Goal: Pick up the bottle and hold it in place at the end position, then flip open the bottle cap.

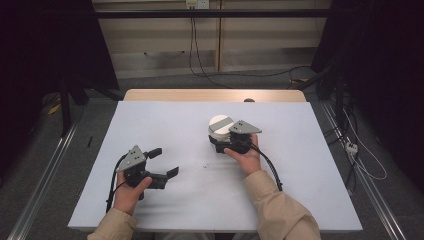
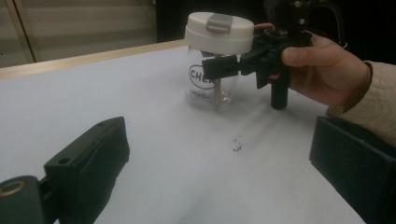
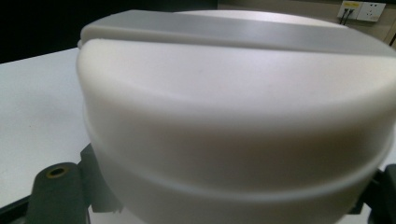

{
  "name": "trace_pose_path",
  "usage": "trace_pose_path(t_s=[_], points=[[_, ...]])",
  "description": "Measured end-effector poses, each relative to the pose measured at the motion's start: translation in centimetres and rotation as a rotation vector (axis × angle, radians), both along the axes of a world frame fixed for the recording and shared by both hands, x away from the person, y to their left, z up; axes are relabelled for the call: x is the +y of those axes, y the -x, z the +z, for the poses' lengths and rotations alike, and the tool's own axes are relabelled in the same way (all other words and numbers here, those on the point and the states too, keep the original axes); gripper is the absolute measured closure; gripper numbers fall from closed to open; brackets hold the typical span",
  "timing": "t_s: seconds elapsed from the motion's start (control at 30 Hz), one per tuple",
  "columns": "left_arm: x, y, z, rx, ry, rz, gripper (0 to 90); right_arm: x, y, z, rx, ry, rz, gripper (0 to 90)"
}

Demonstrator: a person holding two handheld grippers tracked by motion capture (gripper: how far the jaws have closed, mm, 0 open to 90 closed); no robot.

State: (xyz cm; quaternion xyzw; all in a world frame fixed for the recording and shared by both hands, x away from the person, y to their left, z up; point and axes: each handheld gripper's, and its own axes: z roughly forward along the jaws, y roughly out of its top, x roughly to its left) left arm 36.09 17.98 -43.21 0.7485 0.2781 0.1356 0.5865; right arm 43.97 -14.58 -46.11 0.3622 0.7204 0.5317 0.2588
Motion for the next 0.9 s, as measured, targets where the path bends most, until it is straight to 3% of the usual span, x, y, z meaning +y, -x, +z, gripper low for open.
trace_pose_path(t_s=[0.4,0.9], points=[[-2.4,-1.6,0.6,0.034,0.011,-0.033,3.9,0.0,0.0,0.0,0.002,0.004,0.000,18.5],[-3.5,-2.7,1.0,0.046,0.001,-0.036,8.2,0.0,0.0,0.0,0.002,0.004,0.000,18.5]])
